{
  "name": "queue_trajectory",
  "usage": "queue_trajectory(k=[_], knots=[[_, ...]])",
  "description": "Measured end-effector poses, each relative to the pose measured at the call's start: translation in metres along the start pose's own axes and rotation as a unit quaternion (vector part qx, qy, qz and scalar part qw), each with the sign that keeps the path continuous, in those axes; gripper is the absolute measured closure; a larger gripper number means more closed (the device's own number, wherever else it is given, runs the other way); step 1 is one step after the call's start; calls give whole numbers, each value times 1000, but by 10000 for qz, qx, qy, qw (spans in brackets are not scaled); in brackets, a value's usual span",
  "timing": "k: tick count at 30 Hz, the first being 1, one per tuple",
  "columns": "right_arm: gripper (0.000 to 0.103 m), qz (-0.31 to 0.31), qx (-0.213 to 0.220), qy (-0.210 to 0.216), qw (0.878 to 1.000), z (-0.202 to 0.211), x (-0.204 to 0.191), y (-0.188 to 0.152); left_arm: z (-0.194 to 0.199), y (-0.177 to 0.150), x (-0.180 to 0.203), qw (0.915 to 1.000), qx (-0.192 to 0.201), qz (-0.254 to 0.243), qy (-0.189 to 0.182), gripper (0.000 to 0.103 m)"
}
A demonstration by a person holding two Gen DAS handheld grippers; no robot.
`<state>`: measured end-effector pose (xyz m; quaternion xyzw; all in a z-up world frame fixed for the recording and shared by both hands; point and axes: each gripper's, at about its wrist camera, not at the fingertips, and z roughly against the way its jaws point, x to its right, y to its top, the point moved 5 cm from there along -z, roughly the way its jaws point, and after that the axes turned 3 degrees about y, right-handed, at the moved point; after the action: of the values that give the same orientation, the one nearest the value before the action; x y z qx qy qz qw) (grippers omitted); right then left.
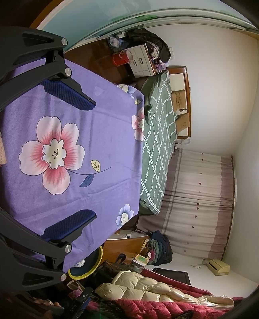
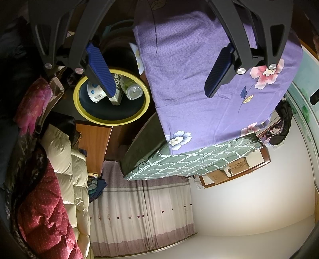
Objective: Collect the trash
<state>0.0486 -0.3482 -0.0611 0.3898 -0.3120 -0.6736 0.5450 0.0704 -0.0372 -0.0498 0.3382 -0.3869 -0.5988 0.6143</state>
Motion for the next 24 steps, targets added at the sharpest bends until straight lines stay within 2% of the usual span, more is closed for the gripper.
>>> queue_trajectory(k=[24], knots=[[17, 4, -20, -4, 10000, -1, -2, -2, -5, 0, -2, 9998, -91, -7, 184, 5]])
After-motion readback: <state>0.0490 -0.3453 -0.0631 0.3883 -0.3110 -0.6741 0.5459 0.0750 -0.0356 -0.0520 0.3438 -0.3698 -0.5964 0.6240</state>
